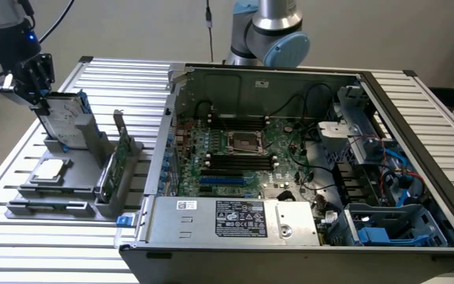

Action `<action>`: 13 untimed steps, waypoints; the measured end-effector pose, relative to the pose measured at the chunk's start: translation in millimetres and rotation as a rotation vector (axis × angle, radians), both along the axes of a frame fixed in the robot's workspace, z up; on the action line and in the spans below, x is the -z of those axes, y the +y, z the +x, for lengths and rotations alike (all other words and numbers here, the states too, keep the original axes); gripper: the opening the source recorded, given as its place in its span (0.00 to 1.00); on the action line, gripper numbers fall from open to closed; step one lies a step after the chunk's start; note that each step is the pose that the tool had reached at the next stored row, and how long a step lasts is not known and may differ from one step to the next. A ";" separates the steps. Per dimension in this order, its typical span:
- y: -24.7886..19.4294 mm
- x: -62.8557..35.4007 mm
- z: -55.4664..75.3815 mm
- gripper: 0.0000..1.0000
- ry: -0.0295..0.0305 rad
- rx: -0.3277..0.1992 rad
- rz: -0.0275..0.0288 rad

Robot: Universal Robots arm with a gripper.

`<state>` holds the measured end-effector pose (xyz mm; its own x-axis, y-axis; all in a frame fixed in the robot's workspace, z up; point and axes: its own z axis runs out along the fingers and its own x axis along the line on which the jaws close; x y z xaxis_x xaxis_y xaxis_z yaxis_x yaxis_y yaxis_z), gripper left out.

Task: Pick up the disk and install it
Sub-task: 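Pick up the disk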

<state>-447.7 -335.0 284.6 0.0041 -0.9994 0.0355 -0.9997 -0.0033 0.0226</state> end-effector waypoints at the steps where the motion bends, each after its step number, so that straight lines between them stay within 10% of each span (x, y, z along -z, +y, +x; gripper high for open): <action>1: 0.0 0.0 0.0 0.33 0.0000 0.000 0.0000; 13: 0.0 -3.4 0.0 0.33 -0.0001 0.000 0.0000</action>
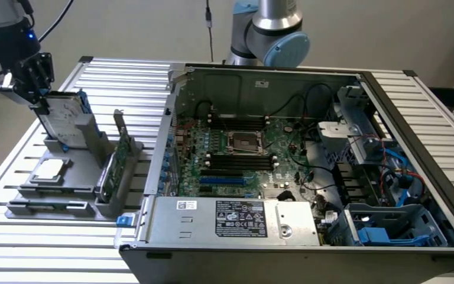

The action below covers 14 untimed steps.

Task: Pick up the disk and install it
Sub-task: 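Pick up the disk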

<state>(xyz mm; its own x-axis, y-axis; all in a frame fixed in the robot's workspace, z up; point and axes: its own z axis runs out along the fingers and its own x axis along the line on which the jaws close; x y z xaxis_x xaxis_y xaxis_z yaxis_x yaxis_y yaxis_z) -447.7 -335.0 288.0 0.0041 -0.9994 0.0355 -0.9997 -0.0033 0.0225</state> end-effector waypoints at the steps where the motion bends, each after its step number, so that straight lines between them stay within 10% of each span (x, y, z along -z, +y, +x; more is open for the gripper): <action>1: 0.0 -1.3 0.0 0.33 0.0000 0.000 0.0000; 14: -0.1 -28.0 0.0 0.33 0.0000 0.000 0.0002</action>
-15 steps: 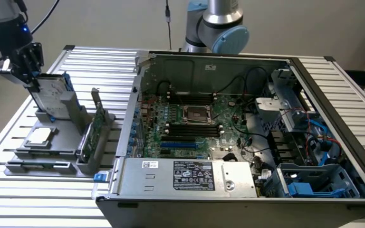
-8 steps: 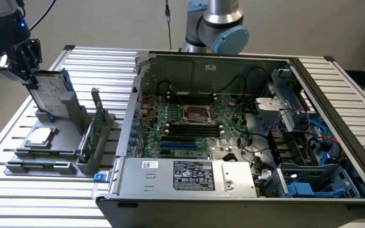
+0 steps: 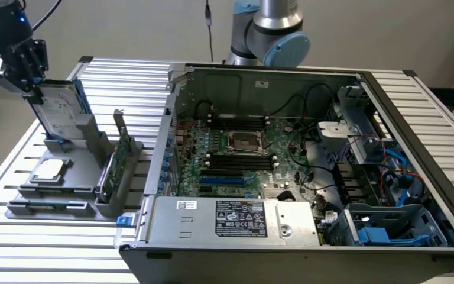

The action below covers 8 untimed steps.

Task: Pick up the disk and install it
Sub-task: 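Pick up the disk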

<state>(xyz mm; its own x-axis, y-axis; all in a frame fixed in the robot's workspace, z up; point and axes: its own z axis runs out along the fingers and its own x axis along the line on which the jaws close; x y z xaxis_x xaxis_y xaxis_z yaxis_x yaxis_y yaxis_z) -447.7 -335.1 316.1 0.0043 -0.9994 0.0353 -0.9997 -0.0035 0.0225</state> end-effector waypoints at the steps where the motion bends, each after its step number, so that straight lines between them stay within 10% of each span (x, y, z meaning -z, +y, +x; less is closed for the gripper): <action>1: 0.0 -2.8 0.0 0.33 0.0000 0.000 0.0000; 8: 0.1 -23.9 -0.1 0.33 0.0000 0.000 0.0010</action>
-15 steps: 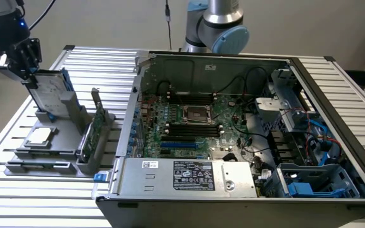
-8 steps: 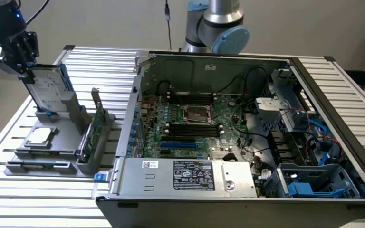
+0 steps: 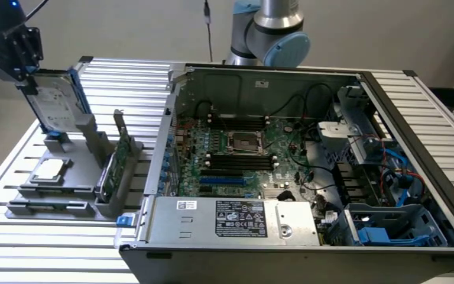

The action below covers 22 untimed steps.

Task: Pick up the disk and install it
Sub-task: 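Pick up the disk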

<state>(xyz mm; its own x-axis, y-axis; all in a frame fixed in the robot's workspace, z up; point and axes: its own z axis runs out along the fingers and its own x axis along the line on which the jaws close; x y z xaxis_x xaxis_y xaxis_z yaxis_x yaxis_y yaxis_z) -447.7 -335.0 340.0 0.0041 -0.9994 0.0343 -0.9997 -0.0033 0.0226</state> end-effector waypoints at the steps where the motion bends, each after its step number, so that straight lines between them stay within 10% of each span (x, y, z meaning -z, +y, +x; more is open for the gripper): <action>1: 0.0 -3.8 0.0 0.33 -0.0001 0.000 0.0001; 12: 0.0 -51.7 5.2 0.33 0.0000 -0.001 0.0006; 22: 0.0 -94.5 40.8 0.33 -0.0001 -0.007 0.0079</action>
